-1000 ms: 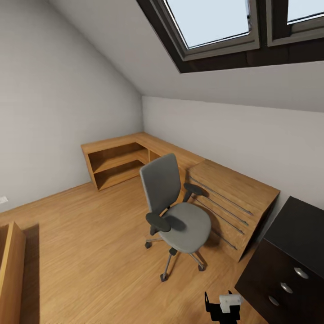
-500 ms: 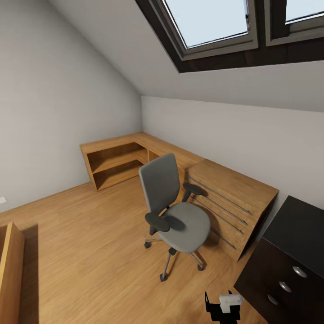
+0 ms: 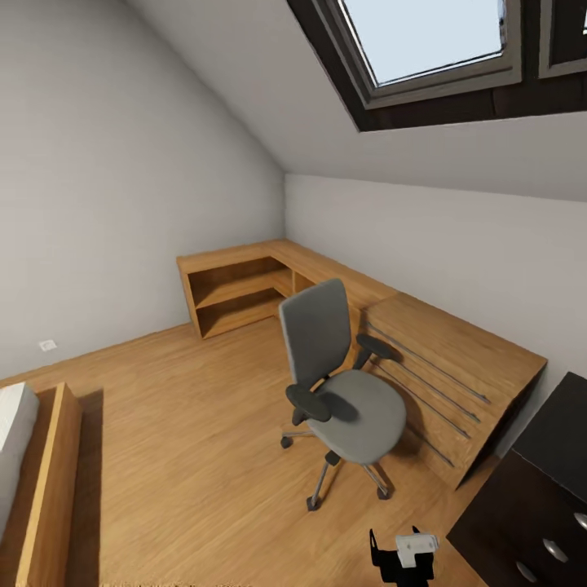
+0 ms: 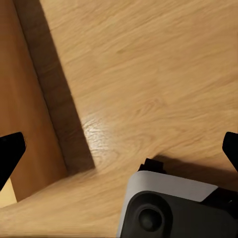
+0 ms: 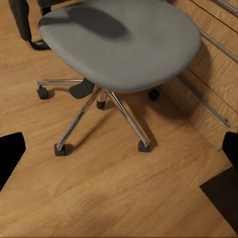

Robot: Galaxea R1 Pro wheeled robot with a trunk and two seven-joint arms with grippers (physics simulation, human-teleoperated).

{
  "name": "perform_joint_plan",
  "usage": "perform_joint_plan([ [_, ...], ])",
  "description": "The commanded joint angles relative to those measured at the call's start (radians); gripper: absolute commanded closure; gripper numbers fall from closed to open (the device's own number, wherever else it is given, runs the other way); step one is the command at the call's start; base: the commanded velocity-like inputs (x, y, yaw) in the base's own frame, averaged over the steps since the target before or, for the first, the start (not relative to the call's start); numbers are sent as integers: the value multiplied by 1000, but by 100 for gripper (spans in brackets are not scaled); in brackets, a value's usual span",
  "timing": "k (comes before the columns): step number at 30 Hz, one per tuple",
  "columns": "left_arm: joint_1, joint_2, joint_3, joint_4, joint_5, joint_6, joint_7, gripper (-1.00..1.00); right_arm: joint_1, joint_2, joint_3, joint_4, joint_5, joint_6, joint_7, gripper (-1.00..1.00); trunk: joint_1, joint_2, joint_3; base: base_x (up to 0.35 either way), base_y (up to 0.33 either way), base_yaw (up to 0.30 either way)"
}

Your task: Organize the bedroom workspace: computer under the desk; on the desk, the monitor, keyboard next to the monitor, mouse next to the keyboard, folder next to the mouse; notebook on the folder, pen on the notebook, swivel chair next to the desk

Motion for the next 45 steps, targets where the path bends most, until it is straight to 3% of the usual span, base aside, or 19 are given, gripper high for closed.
perform_joint_plan([
  [1, -1, 1, -9, -2, 9, -3, 5, -100, -1, 0, 9, 0, 0, -1, -9, -100, 0, -1, -1, 0, 0, 281],
  [15, -1, -3, -11, -2, 9, -3, 5, -100, -1, 7, 15, 0, 4, -1, -7, -100, 0, -1, 4, 99, -16, 257],
  [23, -1, -3, -11, -2, 7, -3, 5, -100, -1, 9, 16, 1, 63, 1, -9, -100, 0, -1, 15, 6, -1, 187],
  [45, -1, -3, -13, -2, 5, -3, 5, -100, 1, 22, 13, 2, 69, 4, -7, -100, 0, -1, 32, 0, 0, 204],
])
